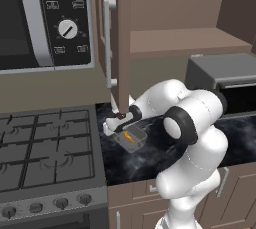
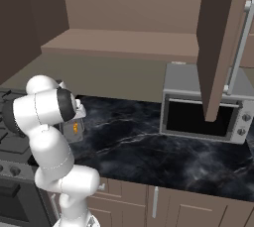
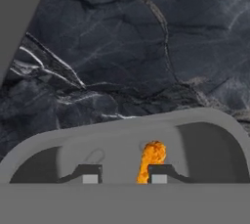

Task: Retrieve the tupperware from the cabinet, then place the raw meat into the tupperware to avoid contamination.

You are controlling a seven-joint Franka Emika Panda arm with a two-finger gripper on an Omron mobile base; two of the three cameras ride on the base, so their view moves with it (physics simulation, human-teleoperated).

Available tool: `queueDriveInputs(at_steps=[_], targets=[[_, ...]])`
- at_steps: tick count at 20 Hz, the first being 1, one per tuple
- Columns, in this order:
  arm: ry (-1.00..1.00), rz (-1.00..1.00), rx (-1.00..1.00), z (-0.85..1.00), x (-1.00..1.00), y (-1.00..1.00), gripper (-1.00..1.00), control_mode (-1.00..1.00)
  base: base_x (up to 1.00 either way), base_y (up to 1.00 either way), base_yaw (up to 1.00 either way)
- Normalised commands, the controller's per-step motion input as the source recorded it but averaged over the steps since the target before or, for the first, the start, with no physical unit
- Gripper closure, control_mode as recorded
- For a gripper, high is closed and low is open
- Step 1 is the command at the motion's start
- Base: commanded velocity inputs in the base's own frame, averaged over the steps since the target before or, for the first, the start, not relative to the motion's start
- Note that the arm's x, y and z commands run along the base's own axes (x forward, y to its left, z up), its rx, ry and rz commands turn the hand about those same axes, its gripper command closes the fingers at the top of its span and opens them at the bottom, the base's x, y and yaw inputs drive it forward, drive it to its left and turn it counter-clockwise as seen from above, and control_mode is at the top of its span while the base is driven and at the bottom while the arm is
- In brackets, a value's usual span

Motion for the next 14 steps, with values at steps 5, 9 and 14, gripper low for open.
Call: queueDriveInputs(at_steps=[5,9,14], targets=[[-0.03,0.0,0.0,0.0,0.0,0.01,1.0,-1.0,0.0,0.0,0.0],[-0.01,0.0,0.0,0.01,-0.02,0.0,1.0,-1.0,0.0,0.0,0.0],[0.0,0.0,0.0,0.17,-0.17,-0.06,1.0,-1.0,0.0,0.0,0.0]])
